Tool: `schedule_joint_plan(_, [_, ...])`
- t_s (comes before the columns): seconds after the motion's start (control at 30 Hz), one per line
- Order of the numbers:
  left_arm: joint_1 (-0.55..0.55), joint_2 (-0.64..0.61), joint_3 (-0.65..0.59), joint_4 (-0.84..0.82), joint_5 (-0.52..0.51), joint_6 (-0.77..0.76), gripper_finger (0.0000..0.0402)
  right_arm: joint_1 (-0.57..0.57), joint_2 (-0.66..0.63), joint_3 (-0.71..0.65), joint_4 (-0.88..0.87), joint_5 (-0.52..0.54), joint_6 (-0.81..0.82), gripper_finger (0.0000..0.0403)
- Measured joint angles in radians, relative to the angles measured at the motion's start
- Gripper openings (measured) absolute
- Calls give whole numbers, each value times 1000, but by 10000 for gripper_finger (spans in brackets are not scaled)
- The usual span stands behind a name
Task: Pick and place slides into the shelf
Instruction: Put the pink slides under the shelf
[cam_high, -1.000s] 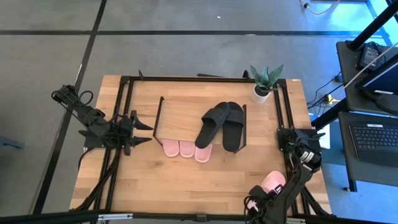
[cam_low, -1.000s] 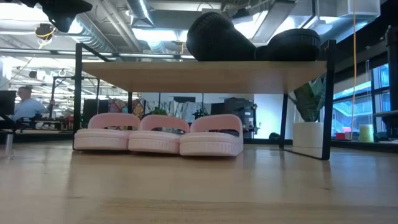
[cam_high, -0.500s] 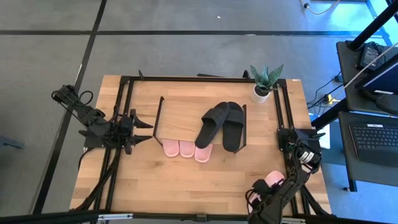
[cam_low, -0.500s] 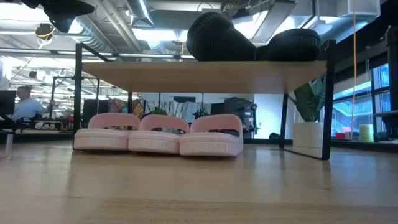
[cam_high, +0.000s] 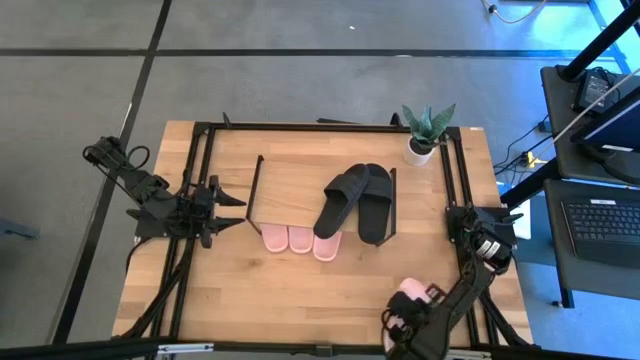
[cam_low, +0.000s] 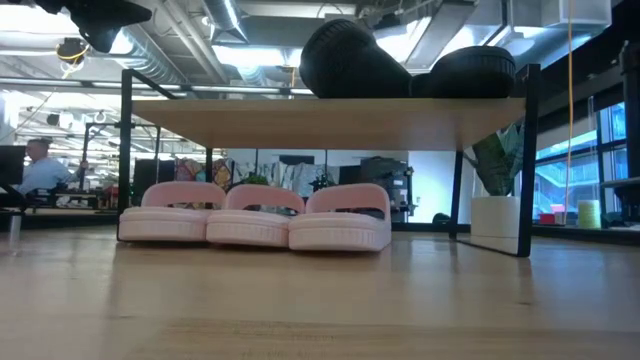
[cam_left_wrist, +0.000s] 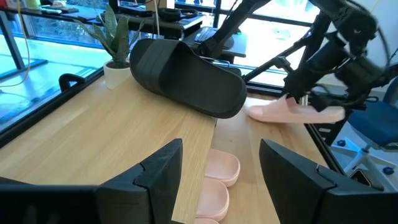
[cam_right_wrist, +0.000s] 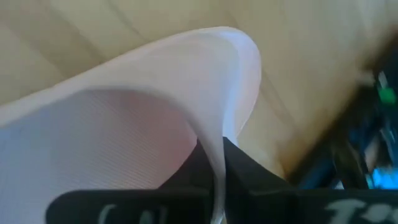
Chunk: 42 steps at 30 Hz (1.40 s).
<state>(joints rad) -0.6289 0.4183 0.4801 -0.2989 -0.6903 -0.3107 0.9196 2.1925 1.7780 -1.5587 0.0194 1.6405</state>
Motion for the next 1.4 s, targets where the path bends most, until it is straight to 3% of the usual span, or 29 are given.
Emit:
schedule_joint_plan(0.27, [0, 0, 0, 0, 0, 0, 205, -141, 0, 145, 8, 206, -260, 12])
schedule_joint_plan(0.47, [0, 0, 0, 0, 0, 0, 205, -261, 0, 95, 6, 265, -474, 12])
schedule_joint_plan(0.67, [0, 0, 0, 0, 0, 0, 205, -341, 0, 32, 62, 342, -584, 12])
schedule_joint_plan(0.97, [0, 0, 0, 0, 0, -2, 205, -408, -3, -49, 159, 409, -629, 12])
schedule_joint_plan(1.4, [0, 0, 0, 0, 0, -3, 205, -401, -3, -60, 230, 400, -603, 48])
